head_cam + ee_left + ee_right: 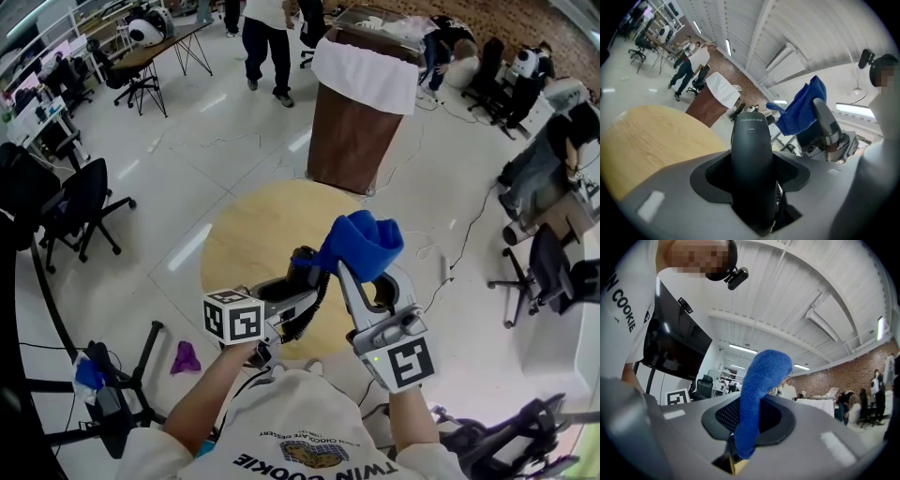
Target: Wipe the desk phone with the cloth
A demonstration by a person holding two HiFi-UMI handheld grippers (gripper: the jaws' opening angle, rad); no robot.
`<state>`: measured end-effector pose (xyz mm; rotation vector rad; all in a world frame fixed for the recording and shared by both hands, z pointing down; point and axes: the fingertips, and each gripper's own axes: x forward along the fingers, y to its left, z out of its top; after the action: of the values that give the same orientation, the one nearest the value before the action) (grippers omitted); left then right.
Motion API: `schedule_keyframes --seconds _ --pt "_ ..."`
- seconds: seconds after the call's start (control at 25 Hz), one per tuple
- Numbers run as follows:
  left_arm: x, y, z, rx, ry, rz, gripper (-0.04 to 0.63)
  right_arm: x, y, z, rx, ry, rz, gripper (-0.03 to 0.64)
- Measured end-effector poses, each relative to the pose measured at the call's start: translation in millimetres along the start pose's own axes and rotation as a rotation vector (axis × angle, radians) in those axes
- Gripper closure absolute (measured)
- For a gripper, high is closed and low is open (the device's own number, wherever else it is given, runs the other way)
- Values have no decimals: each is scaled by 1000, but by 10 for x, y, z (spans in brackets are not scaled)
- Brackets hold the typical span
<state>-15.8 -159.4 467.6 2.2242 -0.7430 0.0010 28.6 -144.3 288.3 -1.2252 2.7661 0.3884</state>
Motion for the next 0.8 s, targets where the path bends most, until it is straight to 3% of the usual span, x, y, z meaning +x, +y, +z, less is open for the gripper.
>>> schedule_keyframes --seconds 0.08,0.4,0.64,0.8 --pt "1 185 -77 7 19 83 342 -13 59 -158 12 35 -11 554" --pt "29 773 -418 32 73 292 342 -52 220 -843 56 178 -69 554" --pt "34 1292 -781 5 185 459 342 -86 341 -1326 107 288 -76 554" --pt "111 1535 -933 -2 260 524 342 -61 368 -1452 123 302 -75 554"
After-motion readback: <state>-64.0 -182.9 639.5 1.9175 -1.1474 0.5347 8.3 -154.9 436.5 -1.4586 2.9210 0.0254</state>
